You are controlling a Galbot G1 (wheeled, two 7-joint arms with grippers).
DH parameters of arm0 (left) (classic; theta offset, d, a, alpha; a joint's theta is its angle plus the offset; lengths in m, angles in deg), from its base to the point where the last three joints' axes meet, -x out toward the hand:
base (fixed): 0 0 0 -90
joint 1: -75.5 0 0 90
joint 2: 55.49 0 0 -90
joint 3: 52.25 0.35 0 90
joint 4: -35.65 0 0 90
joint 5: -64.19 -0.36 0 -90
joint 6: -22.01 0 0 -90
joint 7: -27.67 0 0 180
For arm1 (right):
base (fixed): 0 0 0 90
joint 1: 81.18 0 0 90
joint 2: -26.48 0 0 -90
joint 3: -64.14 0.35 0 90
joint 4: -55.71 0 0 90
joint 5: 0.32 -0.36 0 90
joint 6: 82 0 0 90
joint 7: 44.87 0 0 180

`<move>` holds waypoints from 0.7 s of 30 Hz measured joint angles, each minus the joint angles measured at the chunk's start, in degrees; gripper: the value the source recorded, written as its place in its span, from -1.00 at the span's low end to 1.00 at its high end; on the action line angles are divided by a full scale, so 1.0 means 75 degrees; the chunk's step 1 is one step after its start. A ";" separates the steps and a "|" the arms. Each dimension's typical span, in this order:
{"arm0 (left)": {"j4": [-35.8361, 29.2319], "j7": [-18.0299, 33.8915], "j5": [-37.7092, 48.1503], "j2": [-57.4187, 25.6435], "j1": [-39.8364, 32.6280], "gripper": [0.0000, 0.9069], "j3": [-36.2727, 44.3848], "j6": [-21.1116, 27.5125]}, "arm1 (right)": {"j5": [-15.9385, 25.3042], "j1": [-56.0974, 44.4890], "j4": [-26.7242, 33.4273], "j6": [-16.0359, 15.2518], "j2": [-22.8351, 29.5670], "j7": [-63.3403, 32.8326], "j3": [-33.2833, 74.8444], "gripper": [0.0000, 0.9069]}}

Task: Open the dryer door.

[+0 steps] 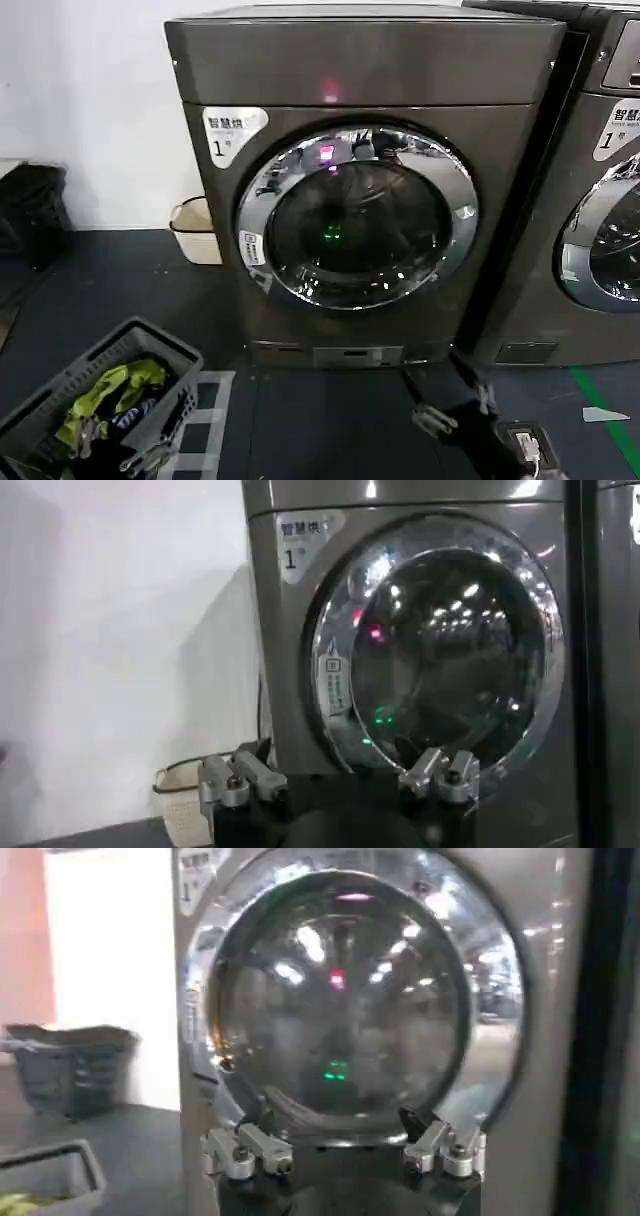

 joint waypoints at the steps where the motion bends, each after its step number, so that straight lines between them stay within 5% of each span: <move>1: 0.0003 -0.0007 0.0001 0.0009 0.0001 1.00 -0.0009 0.0015 | -0.0131 0.0253 0.0086 -0.0114 -0.0135 0.0005 -0.0119 1.00; 8: 0.0069 -0.0170 -0.0001 0.0064 -0.0068 1.00 -0.0101 0.0043 | -0.0422 0.2346 0.0994 -0.0711 -0.0771 0.0126 -0.1358 1.00; 21: 0.0215 -0.0275 0.0030 0.0103 -0.0321 1.00 -0.0080 0.0455 | -0.0442 0.5067 0.3098 0.0338 -0.0390 0.1262 -0.3596 1.00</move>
